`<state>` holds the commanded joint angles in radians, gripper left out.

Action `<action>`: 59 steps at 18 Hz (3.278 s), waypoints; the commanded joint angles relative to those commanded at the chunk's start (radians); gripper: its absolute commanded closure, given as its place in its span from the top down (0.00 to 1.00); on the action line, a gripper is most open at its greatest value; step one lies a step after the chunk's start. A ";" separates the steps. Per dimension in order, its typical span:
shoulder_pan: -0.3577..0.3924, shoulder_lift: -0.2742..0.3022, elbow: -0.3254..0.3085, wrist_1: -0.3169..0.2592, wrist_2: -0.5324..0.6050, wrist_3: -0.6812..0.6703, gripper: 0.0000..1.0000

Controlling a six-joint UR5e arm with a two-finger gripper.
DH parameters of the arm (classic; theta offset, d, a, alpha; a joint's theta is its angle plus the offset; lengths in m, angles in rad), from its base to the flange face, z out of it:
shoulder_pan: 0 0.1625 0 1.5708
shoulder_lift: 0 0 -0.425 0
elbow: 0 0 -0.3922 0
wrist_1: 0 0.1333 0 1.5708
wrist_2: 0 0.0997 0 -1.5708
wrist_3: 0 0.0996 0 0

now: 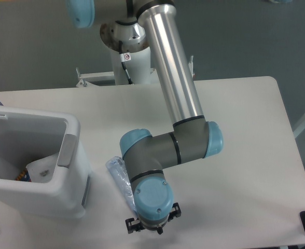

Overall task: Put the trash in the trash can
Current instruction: 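Lower the gripper onto the bottle cap end and close on it, then lift the clear water bottle off the table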

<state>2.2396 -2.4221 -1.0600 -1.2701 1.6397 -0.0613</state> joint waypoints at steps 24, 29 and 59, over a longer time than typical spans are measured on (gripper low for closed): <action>-0.028 -0.022 -0.009 0.032 0.086 -0.045 0.34; -0.029 -0.005 -0.015 0.031 0.083 -0.037 0.05; 0.163 0.327 0.009 0.337 -0.342 0.153 0.01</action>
<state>2.4022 -2.0955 -1.0508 -0.9328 1.2979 0.0921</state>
